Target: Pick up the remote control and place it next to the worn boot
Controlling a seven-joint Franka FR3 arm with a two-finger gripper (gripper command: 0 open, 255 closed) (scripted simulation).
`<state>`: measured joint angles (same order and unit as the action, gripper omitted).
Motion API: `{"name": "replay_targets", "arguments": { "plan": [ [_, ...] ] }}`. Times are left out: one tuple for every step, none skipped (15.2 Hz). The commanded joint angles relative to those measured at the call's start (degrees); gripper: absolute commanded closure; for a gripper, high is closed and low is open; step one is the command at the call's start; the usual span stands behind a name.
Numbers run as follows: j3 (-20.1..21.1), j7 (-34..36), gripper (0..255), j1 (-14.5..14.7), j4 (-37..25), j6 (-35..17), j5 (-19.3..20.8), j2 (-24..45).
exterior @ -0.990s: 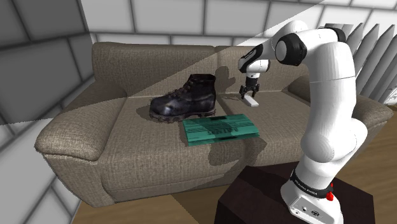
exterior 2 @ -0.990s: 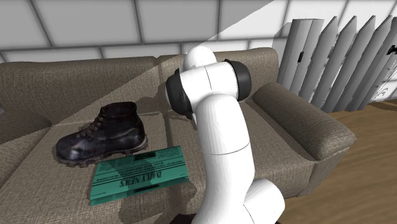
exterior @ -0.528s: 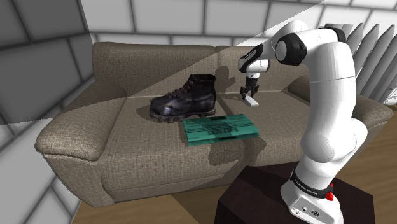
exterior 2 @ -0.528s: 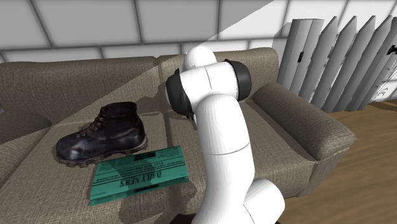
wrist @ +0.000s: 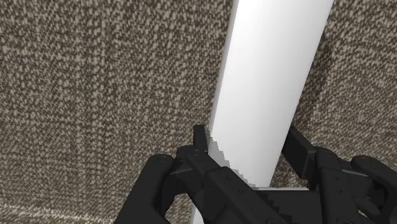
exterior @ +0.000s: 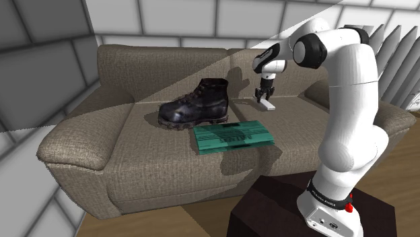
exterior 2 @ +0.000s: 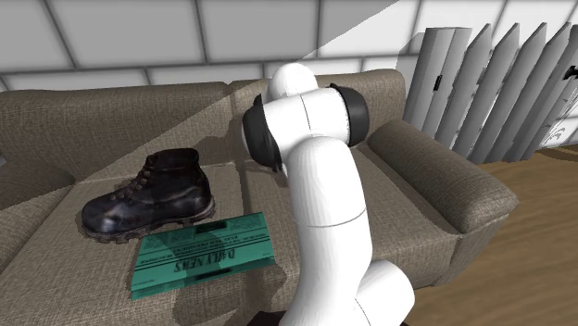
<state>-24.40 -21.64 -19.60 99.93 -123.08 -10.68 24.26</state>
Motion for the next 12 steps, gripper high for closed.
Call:
{"name": "replay_targets", "arguments": {
  "plan": [
    [-0.20,0.27,255,0.18,-0.39,1.13,0.41,-0.80],
    [-0.28,0.38,255,0.23,-0.72,1.76,0.59,-1.13],
    [-0.37,0.48,255,0.28,-1.07,2.40,0.77,-1.45],
    [-0.45,0.59,255,0.33,-1.43,3.04,0.94,-1.76],
    [-0.53,0.68,255,0.37,-1.80,3.69,1.10,-2.06],
    [-0.60,0.78,255,0.40,-2.19,4.34,1.26,-2.35],
    [-0.67,0.88,255,0.44,-2.59,5.00,1.42,-2.62],
    [-0.74,0.97,255,0.47,-3.01,5.66,1.57,-2.89],
    [-0.80,1.05,255,0.49,-3.44,6.32,1.71,-3.15],
    [-0.86,1.14,255,0.52,-3.89,6.99,1.85,-3.39],
    [-0.92,1.22,255,0.54,-4.35,7.66,1.98,-3.63],
    [-0.98,1.30,255,0.55,-4.83,8.34,2.11,-3.85]
  ]
}}
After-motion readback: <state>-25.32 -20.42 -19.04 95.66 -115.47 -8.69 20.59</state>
